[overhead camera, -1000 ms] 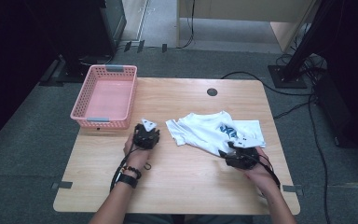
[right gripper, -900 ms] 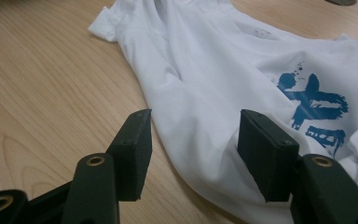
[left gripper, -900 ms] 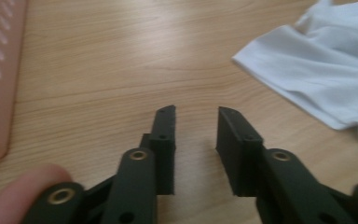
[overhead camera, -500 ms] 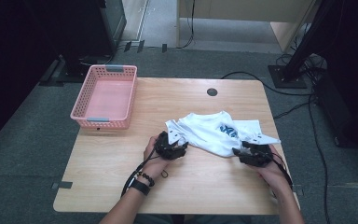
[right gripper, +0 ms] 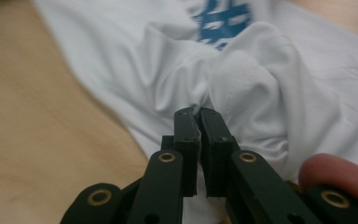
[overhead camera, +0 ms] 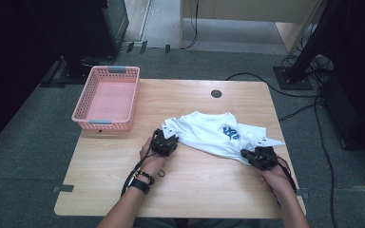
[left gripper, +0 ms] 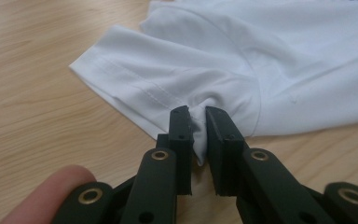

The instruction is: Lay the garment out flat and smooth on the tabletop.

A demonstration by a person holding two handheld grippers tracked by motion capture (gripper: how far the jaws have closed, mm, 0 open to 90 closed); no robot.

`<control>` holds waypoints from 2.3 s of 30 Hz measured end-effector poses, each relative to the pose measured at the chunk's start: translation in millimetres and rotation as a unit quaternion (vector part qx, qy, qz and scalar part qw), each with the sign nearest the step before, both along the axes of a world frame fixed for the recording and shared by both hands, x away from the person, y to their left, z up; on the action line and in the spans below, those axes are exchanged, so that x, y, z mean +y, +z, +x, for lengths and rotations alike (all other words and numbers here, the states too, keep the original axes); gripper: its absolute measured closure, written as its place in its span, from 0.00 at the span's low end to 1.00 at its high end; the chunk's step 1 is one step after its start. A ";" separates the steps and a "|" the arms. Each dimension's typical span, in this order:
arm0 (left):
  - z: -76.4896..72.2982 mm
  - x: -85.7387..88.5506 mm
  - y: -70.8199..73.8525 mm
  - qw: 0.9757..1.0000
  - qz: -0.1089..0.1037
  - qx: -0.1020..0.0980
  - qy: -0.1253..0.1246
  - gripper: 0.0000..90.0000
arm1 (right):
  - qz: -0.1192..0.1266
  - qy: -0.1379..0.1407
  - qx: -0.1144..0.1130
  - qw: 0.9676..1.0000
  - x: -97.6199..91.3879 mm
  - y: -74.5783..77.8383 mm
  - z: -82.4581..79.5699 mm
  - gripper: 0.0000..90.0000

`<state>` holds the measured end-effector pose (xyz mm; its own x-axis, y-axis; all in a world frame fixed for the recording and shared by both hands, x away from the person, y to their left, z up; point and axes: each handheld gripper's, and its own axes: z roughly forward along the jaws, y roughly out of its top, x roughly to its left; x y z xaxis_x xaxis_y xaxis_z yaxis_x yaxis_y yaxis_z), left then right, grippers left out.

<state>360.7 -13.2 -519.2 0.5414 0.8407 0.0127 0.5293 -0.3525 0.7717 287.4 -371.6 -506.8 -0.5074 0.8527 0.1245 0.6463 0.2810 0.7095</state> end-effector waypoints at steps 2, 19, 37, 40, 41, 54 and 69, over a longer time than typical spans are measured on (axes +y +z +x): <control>3.8 13.4 0.1 1.000 0.000 0.000 0.026 0.92 | 0.011 0.047 0.017 0.999 14.6 2.2 -5.9 0.97; -35.5 16.3 13.0 0.998 -0.069 0.001 0.001 0.57 | 0.083 -0.021 -0.008 0.996 13.9 20.8 -6.4 0.62; -44.2 -31.8 10.8 0.997 -0.073 0.000 -0.037 0.47 | 0.022 0.254 0.049 0.966 22.4 17.8 -30.5 0.81; -41.2 -29.4 11.8 0.997 -0.068 0.001 -0.027 0.46 | 0.048 0.255 0.052 0.964 4.9 20.5 -30.9 0.72; -41.8 -31.0 11.7 0.997 -0.065 0.000 -0.032 0.46 | 0.056 0.238 0.045 0.969 0.3 21.9 -29.1 0.71; -46.3 -55.9 -0.9 0.997 -0.009 0.010 -0.076 0.46 | -0.025 -0.072 -0.004 0.997 -1.0 -3.5 8.0 0.58; -52.1 -18.1 0.3 0.996 -0.004 0.015 -0.086 0.50 | -0.052 -0.191 -0.007 0.980 -48.5 -8.1 5.9 0.52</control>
